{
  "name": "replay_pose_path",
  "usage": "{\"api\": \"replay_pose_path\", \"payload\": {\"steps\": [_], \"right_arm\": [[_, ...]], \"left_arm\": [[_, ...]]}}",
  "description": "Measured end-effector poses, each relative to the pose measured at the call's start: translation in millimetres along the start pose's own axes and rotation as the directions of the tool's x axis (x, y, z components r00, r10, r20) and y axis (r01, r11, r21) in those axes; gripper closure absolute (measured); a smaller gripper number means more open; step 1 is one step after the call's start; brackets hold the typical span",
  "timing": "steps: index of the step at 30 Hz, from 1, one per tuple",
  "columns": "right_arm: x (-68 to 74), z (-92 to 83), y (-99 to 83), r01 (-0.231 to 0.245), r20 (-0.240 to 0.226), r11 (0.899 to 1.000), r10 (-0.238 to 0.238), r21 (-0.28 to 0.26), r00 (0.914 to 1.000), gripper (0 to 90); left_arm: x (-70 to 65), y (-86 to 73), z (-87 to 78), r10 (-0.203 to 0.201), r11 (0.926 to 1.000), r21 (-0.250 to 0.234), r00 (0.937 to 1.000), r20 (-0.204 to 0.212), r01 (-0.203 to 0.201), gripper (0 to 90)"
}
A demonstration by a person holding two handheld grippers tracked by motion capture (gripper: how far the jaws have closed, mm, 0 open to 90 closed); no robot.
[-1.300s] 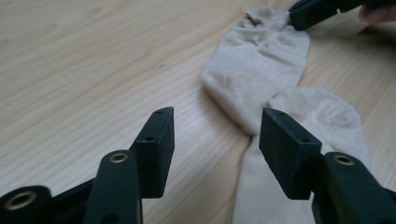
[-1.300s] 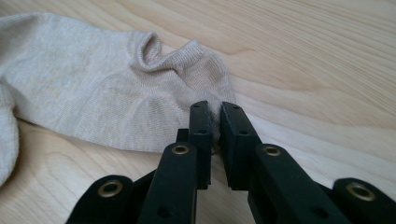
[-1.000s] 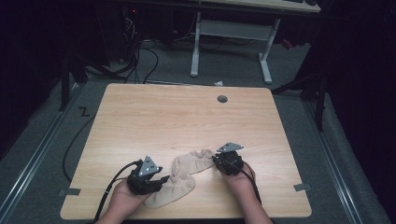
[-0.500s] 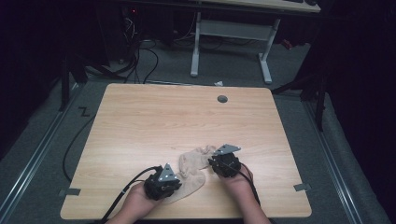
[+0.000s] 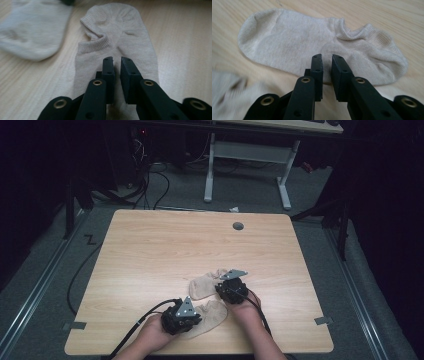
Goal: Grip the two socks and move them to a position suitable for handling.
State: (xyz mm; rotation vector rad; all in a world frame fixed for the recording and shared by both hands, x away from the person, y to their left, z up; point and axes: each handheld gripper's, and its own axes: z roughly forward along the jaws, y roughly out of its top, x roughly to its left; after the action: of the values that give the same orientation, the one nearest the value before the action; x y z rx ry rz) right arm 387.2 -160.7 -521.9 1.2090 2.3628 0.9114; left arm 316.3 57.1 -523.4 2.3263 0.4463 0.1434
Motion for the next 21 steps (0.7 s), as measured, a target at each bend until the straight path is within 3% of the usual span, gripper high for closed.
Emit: {"api": "replay_pose_path", "payload": {"steps": [2, 3, 6, 7, 8, 9, 10, 11, 13, 14, 15, 18, 19, 21], "right_arm": [[0.3, 2.2, 2.7, -0.002, -0.007, 1.000, 0.002, 0.002, 1.0000, 80.7], [2.2, 5.5, 5.3, -0.009, -0.043, 1.000, 0.008, -0.004, 0.9991, 80.7], [6.1, 6.7, 6.1, -0.014, -0.067, 1.000, 0.014, -0.005, 0.9976, 80.7], [10.7, 6.3, 6.3, 0.014, -0.090, 1.000, -0.015, -0.011, 0.9959, 79.5], [10.7, 6.3, 6.3, 0.014, -0.090, 1.000, -0.015, -0.011, 0.9959, 79.5], [12.3, 3.8, 6.6, 0.021, -0.085, 1.000, -0.023, -0.017, 0.9962, 78.6], [7.9, -7.5, 7.9, 0.011, -0.065, 0.998, -0.015, -0.067, 0.9978, 78.1], [3.5, -14.6, 7.9, -0.013, -0.046, 0.996, 0.008, -0.091, 0.9989, 77.7], [-7.7, -24.8, 4.7, -0.033, -0.012, 0.992, 0.032, -0.120, 0.9994, 77.2], [-7.7, -24.8, 4.7, -0.033, -0.012, 0.992, 0.032, -0.120, 0.9994, 77.2], [-17.7, -30.1, -1.3, -0.062, 0.012, 0.990, 0.064, -0.126, 0.9979, 77.0], [-26.9, -33.7, -6.8, -0.085, 0.033, 0.989, 0.089, -0.125, 0.9954, 75.8], [-35.5, -35.6, -10.2, -0.101, 0.054, 0.986, 0.109, -0.132, 0.9926, 72.9], [-39.4, -35.8, -11.4, -0.117, 0.064, 0.984, 0.127, -0.135, 0.9898, 71.9]], "left_arm": [[-1.5, -1.4, -0.6, -0.002, 1.0000, -0.005, 1.0000, -0.005, 0.002, 81.3], [-0.8, -1.7, -0.3, -0.013, 0.9999, -0.011, 0.9999, -0.001, 0.013, 80.5], [2.1, -1.6, 1.9, -0.024, 0.9993, -0.028, 0.9997, -0.007, 0.024, 79.9], [3.3, -0.1, 3.4, -0.008, 0.9995, -0.031, 0.9988, -0.049, 0.007, 77.0], [3.3, -0.1, 3.4, -0.008, 0.9995, -0.031, 0.9988, -0.049, 0.007, 72.7], [4.9, 0.9, 3.3, -0.003, 0.9997, -0.025, 0.9963, -0.085, 0.001, 72.7], [6.7, 0.7, 2.0, -0.002, 0.9997, -0.026, 0.9908, -0.135, -0.002, 70.7], [14.3, -2.2, -5.1, -0.025, 0.9988, -0.046, 0.9797, -0.199, 0.016, 70.7], [24.6, -5.2, -14.2, -0.085, 0.9943, -0.080, 0.9763, -0.199, 0.070, 70.2], [24.6, -5.2, -14.2, -0.085, 0.9943, -0.080, 0.9763, -0.199, 0.070, 70.2], [27.1, -6.2, -21.8, -0.102, 0.9911, -0.104, 0.9758, -0.193, 0.083, 70.2], [24.8, -6.0, -27.2, -0.090, 0.9909, -0.117, 0.9758, -0.200, 0.067, 69.9], [22.4, -7.4, -29.5, -0.087, 0.9916, -0.111, 0.9763, -0.198, 0.066, 69.6], [21.6, -9.0, -28.5, -0.082, 0.9935, -0.093, 0.9770, -0.197, 0.065, 69.8]]}}
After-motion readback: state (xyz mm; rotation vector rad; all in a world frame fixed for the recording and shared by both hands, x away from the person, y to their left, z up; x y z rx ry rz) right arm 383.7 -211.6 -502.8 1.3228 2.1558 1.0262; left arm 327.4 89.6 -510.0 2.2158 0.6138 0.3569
